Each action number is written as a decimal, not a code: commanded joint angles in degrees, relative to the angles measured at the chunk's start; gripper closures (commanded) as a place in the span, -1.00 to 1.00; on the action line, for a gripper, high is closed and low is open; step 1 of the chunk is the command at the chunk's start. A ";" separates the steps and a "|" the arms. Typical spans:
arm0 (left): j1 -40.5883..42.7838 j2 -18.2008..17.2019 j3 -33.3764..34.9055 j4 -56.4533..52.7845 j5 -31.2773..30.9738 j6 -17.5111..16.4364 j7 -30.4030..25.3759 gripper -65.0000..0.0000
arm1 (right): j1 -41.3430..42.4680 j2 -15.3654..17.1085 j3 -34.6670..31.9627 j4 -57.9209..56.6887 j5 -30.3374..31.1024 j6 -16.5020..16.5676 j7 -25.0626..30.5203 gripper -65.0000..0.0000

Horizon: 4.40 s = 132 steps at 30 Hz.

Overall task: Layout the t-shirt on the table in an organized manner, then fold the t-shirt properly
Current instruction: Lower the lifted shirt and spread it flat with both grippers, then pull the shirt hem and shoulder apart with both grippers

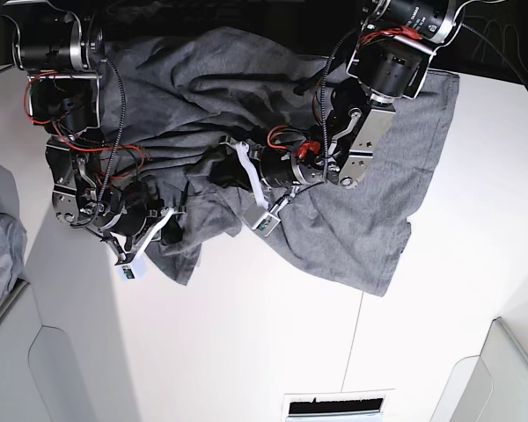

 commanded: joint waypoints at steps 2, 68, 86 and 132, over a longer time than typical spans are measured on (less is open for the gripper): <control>-1.05 -1.20 0.04 0.50 2.56 3.10 1.05 1.00 | 0.72 2.54 0.04 0.15 -1.01 -2.23 -0.63 1.00; -3.63 -24.81 0.00 3.63 1.36 6.64 0.44 1.00 | -5.55 10.49 2.21 5.51 10.49 0.42 -10.03 1.00; -5.90 -29.49 0.00 14.60 -10.99 0.23 7.32 1.00 | -1.22 11.61 5.29 13.09 17.49 0.00 -19.43 1.00; 6.58 -31.30 -0.35 20.48 -20.46 0.23 11.26 1.00 | 1.79 13.20 12.04 3.13 15.76 -0.02 -12.92 1.00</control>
